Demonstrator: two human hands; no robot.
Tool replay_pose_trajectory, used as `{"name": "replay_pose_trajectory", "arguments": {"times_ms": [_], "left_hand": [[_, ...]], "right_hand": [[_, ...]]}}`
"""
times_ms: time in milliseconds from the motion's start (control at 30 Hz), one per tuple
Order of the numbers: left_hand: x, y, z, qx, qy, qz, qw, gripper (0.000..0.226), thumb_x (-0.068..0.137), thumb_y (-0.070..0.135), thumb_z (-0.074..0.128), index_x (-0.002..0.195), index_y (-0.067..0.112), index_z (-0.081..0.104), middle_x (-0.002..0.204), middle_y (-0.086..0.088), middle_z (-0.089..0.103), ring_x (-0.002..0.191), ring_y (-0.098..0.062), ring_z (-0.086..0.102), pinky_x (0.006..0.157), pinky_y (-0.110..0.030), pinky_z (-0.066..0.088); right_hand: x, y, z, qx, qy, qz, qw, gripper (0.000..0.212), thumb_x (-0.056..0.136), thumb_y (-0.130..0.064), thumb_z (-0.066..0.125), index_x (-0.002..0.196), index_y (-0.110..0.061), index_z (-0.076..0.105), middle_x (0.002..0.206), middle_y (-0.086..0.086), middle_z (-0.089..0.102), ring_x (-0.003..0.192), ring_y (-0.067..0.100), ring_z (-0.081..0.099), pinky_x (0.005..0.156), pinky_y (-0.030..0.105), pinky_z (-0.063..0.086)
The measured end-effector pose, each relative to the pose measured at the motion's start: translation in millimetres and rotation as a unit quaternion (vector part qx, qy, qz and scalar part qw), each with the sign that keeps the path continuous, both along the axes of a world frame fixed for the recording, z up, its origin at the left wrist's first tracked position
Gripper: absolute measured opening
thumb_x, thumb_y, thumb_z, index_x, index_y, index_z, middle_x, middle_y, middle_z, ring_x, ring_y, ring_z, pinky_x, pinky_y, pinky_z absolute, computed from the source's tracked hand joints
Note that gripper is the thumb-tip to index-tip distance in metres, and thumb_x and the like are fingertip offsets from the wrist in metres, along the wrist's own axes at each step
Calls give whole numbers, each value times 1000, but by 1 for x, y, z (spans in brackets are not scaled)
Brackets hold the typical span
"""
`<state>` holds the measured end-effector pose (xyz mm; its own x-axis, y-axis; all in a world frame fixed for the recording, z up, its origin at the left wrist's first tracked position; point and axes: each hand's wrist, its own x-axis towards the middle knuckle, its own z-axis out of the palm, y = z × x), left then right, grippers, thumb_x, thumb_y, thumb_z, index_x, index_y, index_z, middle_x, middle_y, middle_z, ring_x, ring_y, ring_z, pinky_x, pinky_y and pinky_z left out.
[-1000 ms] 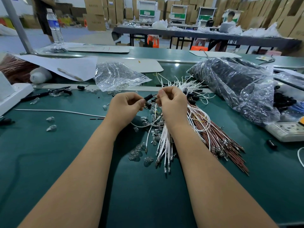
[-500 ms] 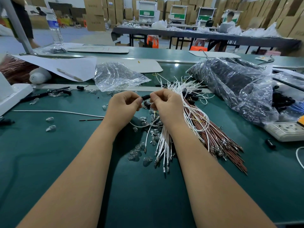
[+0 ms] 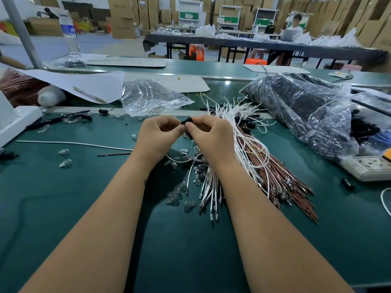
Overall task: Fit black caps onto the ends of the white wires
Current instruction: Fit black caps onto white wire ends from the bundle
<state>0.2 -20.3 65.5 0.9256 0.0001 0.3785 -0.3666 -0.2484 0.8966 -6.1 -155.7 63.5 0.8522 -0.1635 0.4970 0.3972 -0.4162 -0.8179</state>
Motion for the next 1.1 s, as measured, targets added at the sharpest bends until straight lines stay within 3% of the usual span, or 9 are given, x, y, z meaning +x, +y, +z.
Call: {"name": "replay_pose_trajectory", "arguments": {"times_ms": [167, 267, 433, 567, 700, 767, 833, 967, 1100], "left_hand": [[1, 1, 0, 21, 4, -4, 1000, 6, 84, 15, 73, 79, 15, 71, 72, 0, 67, 63, 1, 57, 65, -12, 47], [1, 1, 1, 48, -17, -1, 999, 6, 84, 17, 73, 80, 12, 71, 75, 2, 65, 67, 2, 56, 68, -7, 43], [3, 3, 2, 83, -21, 6, 996, 7, 82, 19, 75, 83, 13, 71, 94, -7, 66, 91, -16, 59, 84, -25, 47], [3, 6, 4, 90, 4, 8, 996, 8, 80, 26, 76, 77, 23, 69, 104, 3, 59, 102, -9, 56, 87, -12, 39], [2, 12, 3, 122, 22, 24, 992, 11, 75, 37, 78, 70, 35, 68, 103, 16, 53, 120, -15, 48, 106, -45, 35], [0, 13, 3, 119, 21, 22, 992, 14, 71, 41, 78, 66, 39, 66, 101, 19, 51, 124, -20, 44, 107, -43, 36], [-1, 12, 3, 113, 22, 23, 993, 14, 67, 44, 78, 66, 39, 65, 100, 19, 50, 125, -23, 44, 105, -32, 40], [-1, 14, 0, 119, 13, 40, 992, 13, 75, 37, 77, 71, 39, 66, 101, 10, 53, 121, -26, 47, 107, -53, 32], [-1, 14, -3, 84, -56, 39, 994, 15, 84, 12, 71, 89, 25, 67, 96, -8, 62, 99, -23, 58, 95, -44, 45]], "right_hand": [[1, 0, 1, 35, 16, 17, 999, 6, 81, -16, 76, 84, -12, 73, 76, 1, 71, 73, 20, 68, 72, 44, 58], [3, -2, 1, 57, 54, 51, 996, 6, 84, -16, 73, 85, -15, 68, 77, 4, 70, 67, 16, 66, 68, 34, 57], [1, -4, 2, 97, 91, 118, 984, 10, 92, -9, 63, 83, -13, 63, 70, 6, 65, 52, 9, 58, 54, 21, 47], [0, -2, 2, 101, 84, 111, 985, 12, 92, -8, 62, 81, -10, 62, 71, 9, 66, 54, 11, 58, 55, 22, 47], [0, -2, 1, 92, 84, 100, 987, 10, 92, -8, 62, 82, -6, 63, 73, 15, 67, 55, 12, 59, 57, 26, 50], [0, -2, 0, 89, 84, 98, 988, 10, 92, -7, 62, 82, -7, 62, 71, 12, 66, 55, 12, 58, 58, 27, 51], [-1, -2, 0, 87, 79, 93, 989, 12, 92, -7, 62, 80, -9, 62, 69, 9, 65, 55, 11, 59, 60, 28, 52], [-2, -1, 2, 72, 42, 86, 993, 10, 85, -6, 70, 80, -12, 65, 69, 8, 67, 59, 13, 63, 66, 35, 57], [-6, 5, 4, 59, -9, 110, 992, 13, 75, -2, 79, 82, -9, 71, 73, 6, 69, 65, 13, 63, 67, 31, 57]]}}
